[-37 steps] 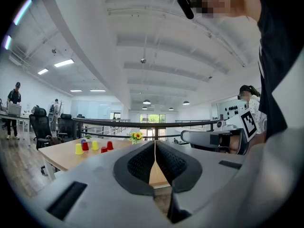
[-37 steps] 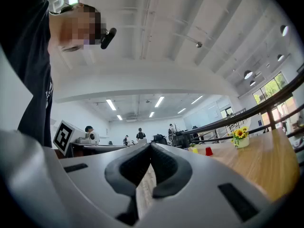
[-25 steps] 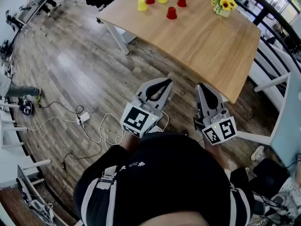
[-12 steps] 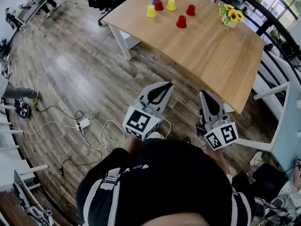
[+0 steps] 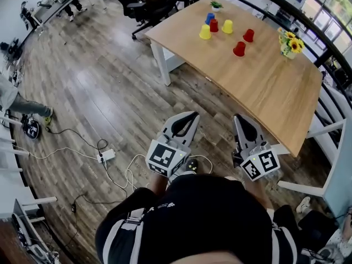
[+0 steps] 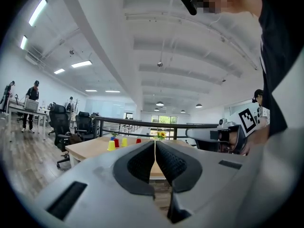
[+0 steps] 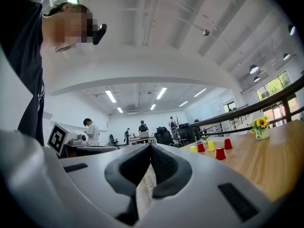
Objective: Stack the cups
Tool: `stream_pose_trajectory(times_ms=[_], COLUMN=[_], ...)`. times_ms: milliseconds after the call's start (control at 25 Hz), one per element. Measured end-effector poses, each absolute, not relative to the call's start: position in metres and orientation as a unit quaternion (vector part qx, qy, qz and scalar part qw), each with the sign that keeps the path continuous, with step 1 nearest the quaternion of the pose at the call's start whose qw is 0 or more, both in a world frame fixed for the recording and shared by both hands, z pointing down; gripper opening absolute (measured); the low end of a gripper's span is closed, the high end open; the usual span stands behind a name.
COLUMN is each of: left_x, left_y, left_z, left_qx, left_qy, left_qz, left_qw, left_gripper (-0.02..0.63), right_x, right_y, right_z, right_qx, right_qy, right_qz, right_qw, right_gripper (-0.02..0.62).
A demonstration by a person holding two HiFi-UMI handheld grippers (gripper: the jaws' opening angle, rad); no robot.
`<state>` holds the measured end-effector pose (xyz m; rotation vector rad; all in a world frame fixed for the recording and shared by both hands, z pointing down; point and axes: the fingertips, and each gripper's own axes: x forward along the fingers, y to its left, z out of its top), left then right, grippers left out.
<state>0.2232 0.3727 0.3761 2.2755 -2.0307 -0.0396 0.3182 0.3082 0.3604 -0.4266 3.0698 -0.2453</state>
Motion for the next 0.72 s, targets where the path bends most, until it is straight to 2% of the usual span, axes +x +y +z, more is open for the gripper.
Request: stream_pose_trajectory(times_ms=[280, 720], left_x=[0.177, 0.167], left_y=[0.386, 0.364], left_z=[0.384, 0.387], left_qx=[0.734, 0.74], left_qy=[-0.677, -0.668], left_qz=[-0.022, -0.029], left_qw=[0.055, 0.069], left_gripper=[0.017, 0.017], right_x=[0.281, 0.278], right_y=[0.314, 0.289], right_z=[0.361, 0.367], right_qx=[-0.137, -0.157], right_qy=[0.988, 0.984], right_qz=[-0.076, -0.09], right_qw=[0.007, 0.009], right_gripper=[0.002, 0.002])
